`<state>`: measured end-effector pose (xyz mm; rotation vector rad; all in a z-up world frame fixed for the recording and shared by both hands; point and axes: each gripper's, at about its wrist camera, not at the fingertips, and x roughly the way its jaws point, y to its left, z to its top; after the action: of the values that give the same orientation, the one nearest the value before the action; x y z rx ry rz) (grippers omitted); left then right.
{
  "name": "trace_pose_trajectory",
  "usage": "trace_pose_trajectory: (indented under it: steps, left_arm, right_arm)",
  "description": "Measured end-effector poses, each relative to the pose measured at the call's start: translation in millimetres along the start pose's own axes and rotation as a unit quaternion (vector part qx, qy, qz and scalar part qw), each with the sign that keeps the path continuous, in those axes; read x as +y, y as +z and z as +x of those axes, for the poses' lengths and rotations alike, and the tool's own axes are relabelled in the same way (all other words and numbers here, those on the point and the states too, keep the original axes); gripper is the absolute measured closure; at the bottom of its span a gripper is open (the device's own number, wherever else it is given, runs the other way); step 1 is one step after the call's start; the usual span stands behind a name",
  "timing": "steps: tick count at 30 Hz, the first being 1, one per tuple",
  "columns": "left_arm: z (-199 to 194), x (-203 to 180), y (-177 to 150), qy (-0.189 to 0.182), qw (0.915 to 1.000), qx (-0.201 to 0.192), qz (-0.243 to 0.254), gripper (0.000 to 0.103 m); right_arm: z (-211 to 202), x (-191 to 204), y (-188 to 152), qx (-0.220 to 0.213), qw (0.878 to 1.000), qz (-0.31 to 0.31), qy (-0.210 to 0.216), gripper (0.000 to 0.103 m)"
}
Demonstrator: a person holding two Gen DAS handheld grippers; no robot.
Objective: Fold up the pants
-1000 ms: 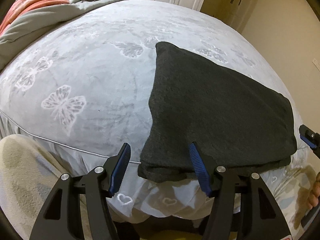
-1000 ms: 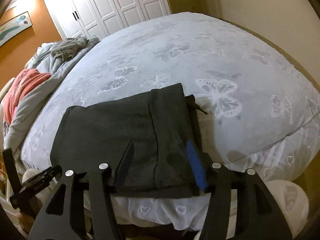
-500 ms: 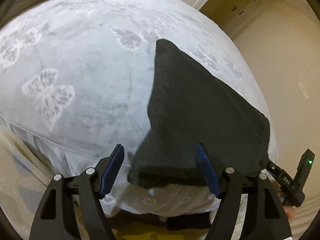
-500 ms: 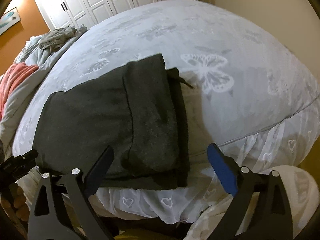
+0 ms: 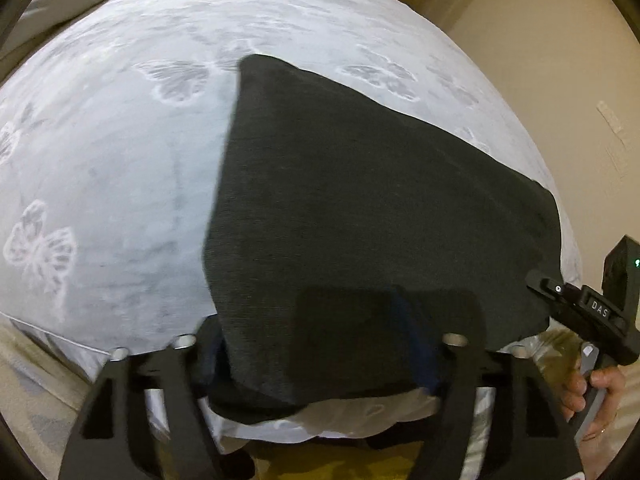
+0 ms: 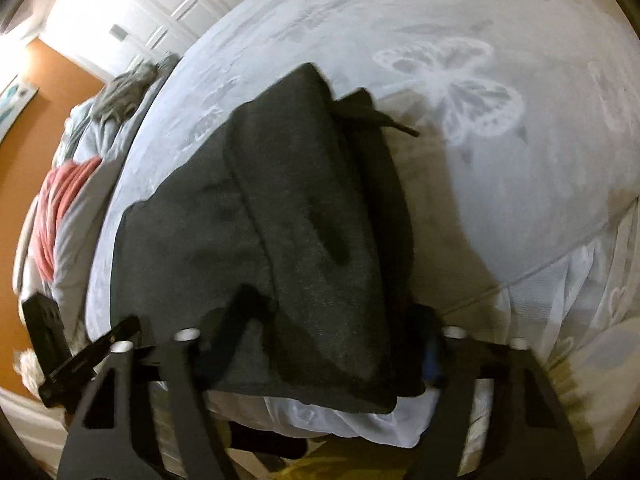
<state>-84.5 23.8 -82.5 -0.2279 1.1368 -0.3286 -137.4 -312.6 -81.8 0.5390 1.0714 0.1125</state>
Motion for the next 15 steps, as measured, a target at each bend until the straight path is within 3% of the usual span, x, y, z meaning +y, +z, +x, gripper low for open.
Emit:
trace_pose_trajectory:
  steps: [3, 7, 9, 15]
  left_arm:
    - [0.5, -3.6, 3.3, -0.005, 1.0000, 0.001, -0.002, 0.061]
    - [0.2, 3.3, 8.2, 0.003, 0.9998, 0.012, -0.016, 0.076]
    - [-2.9, 4.0, 9.4, 0.004, 0.9998, 0.012, -0.018, 0.088]
    - [-18.3, -5.0, 5.0, 0.002, 0.9999, -0.005, -0.011, 0.093]
  right_arm:
    - [-3.0, 5.6, -0.8, -0.001, 1.000, -0.005, 0.003, 0.061]
    - [-3.0, 6.6, -0.6, -0.004, 1.000, -0.007, 0.001, 0.062]
    - [-3.2, 7.5, -1.7, -0.006, 1.000, -0.005, 0.001, 0.062]
    - [-11.5, 10.7, -7.1, -0.017, 1.000, -0.016, -0.006, 0.071]
